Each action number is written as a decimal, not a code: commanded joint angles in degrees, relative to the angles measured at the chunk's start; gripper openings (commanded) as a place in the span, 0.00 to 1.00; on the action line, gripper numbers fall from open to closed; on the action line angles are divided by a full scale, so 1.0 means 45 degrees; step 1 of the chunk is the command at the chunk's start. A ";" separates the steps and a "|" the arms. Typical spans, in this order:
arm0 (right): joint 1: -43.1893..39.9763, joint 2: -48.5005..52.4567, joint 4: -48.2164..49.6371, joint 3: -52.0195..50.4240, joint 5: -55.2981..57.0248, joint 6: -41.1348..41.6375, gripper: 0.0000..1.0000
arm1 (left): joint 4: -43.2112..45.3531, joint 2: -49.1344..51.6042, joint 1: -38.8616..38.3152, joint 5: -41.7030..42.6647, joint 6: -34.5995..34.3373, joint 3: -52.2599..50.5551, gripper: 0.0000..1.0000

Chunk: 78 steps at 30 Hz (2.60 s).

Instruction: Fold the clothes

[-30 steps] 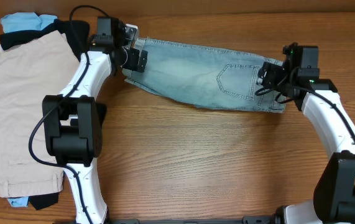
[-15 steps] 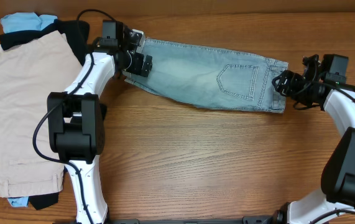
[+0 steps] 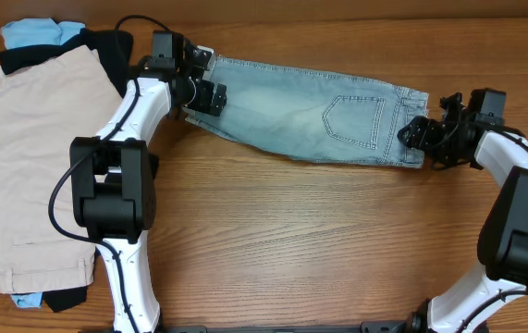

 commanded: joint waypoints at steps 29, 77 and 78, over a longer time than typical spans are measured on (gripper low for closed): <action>-0.0690 0.0107 -0.0126 0.0311 -0.0340 0.2050 0.04 | -0.2229 0.0155 -0.0083 -0.0112 0.0005 0.2225 0.95; -0.1001 -0.1511 -0.4945 0.3959 0.0151 -0.1855 0.04 | -0.4872 0.2973 -0.1389 0.2375 -0.2550 0.3662 0.05; -0.0937 -0.1511 -0.5105 0.4216 0.0151 -0.1860 0.04 | -0.4969 0.2973 -0.1462 0.2375 -0.2545 0.3662 0.05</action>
